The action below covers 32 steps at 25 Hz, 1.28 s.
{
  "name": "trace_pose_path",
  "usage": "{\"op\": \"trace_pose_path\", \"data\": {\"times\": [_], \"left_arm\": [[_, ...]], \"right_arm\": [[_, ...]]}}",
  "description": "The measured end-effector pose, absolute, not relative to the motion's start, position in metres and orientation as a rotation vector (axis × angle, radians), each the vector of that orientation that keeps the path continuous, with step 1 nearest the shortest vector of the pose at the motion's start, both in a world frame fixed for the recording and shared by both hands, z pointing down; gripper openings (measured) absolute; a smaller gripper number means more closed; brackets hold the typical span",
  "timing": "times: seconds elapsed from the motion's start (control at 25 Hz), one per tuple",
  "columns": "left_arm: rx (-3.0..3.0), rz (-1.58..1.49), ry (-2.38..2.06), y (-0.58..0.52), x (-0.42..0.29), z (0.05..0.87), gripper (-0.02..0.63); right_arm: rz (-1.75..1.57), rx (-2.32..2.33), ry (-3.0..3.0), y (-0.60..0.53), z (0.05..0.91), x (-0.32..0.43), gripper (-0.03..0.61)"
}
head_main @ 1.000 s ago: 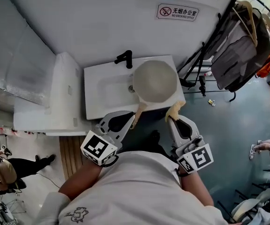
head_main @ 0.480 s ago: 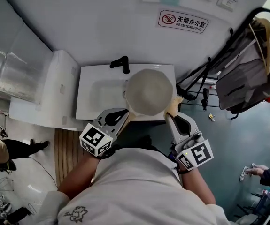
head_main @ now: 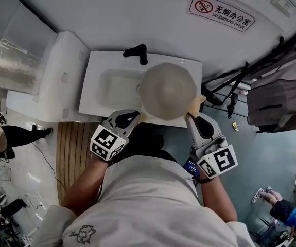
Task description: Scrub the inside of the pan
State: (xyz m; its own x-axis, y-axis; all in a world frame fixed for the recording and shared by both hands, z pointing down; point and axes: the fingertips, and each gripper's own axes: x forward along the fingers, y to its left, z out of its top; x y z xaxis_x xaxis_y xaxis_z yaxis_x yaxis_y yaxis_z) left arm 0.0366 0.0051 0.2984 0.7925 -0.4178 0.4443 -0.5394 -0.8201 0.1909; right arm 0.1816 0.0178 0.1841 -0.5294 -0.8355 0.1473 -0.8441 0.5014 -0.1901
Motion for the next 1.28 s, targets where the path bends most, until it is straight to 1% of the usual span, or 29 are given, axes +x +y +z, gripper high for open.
{"op": "trace_pose_path", "data": {"times": [0.28, 0.48, 0.64, 0.8, 0.92, 1.28], "left_arm": [[2.571, 0.684, -0.698, 0.001, 0.032, 0.363, 0.064], [2.482, 0.786, -0.626, 0.006, 0.03, 0.407, 0.139], [2.409, 0.844, -0.581, 0.012, 0.026, 0.44, 0.173], [2.343, 0.93, -0.549, 0.012, 0.022, 0.478, 0.226], [2.305, 0.983, -0.523, 0.013, 0.022, 0.5, 0.237], [2.226, 1.126, -0.461, 0.019, 0.017, 0.552, 0.238]], "right_arm": [[0.435, 1.412, -2.67, -0.017, 0.226, 0.17, 0.025], [0.477, 1.389, -2.643, -0.036, 0.252, 0.166, 0.025], [0.502, 1.355, -2.602, -0.047, 0.277, 0.159, 0.025], [0.468, 1.327, -2.553, -0.064, 0.302, 0.152, 0.025], [0.521, 1.34, -2.536, -0.081, 0.317, 0.153, 0.025], [0.61, 1.34, -2.493, -0.116, 0.359, 0.151, 0.025]]}}
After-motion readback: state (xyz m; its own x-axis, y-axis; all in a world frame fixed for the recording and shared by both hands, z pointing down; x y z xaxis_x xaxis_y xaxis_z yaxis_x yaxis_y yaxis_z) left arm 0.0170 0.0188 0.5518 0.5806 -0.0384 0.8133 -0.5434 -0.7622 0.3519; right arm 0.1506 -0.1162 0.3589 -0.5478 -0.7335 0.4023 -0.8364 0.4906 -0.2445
